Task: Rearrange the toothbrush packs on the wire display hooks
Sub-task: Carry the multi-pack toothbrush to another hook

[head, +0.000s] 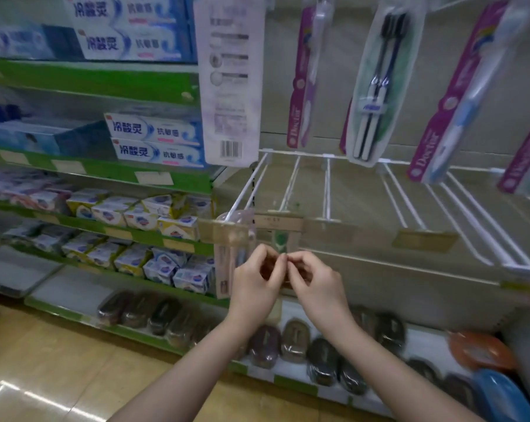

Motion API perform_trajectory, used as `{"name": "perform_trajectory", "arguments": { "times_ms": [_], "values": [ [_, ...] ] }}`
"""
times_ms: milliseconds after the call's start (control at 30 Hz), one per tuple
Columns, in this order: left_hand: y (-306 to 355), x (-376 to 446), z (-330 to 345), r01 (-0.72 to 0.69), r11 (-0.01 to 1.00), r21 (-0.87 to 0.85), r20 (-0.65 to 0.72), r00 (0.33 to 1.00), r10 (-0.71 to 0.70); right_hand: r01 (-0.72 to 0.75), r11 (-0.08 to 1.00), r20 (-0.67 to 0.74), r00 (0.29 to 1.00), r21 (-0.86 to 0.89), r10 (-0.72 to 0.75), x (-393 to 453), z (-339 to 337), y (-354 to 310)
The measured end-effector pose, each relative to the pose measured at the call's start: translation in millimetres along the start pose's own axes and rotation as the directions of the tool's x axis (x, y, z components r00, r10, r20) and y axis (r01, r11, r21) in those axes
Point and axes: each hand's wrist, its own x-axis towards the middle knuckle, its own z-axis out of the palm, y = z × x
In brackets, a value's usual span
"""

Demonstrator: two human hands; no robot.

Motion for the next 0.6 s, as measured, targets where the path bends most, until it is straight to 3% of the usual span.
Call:
{"name": "perform_trajectory", "arguments": {
  "times_ms": [367, 600],
  "values": [
    [160, 64, -50, 0.167, 0.974, -0.153, 0.164, 0.976, -0.142, -0.093, 0.994, -0.048, 0.994, 0.055, 0.096, 23, -98, -143],
    [263, 127, -94, 0.124, 0.973, -0.194, 0.229, 0.970, -0.078, -0.096, 0.985, -0.083, 0.991, 0.141, 0.108, 55, -154, -251]
  ]
}}
